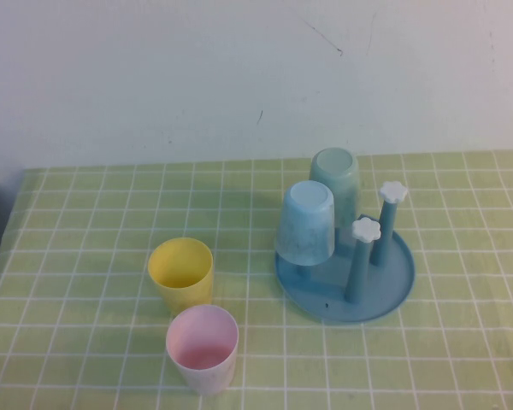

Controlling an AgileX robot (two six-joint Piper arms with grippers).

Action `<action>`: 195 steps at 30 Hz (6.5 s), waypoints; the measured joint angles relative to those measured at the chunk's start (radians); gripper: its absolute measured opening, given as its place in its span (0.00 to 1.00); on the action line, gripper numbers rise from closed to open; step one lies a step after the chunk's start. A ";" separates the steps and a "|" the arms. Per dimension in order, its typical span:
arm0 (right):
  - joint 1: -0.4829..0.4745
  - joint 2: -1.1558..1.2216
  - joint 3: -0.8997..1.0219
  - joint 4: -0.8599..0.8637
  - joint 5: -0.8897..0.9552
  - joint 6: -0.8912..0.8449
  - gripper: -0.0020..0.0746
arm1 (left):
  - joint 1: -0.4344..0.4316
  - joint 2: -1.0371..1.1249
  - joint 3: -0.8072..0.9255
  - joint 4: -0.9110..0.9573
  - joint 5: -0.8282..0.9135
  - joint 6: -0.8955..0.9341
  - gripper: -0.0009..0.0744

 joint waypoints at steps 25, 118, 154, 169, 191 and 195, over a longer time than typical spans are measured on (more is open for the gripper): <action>0.000 0.000 0.000 0.000 0.000 0.000 0.02 | -0.008 0.013 -0.078 -0.714 -0.109 0.364 0.01; 0.000 0.000 0.000 0.000 0.000 0.000 0.02 | -0.344 2.037 -1.322 -1.380 0.462 2.102 0.83; 0.000 0.000 0.000 0.300 -0.058 -0.006 0.02 | -0.361 2.014 -1.324 -1.380 0.475 2.099 0.78; 0.000 0.000 0.000 0.811 -0.075 -0.004 0.02 | -0.361 1.875 -1.349 -1.376 0.424 2.147 0.78; 0.000 0.114 -0.226 1.002 0.001 -0.765 0.02 | -0.363 1.628 -1.355 -1.363 0.735 1.335 0.78; 0.000 0.294 -0.371 1.002 0.028 -1.121 0.08 | -0.394 1.646 -1.355 -1.360 0.828 1.178 0.78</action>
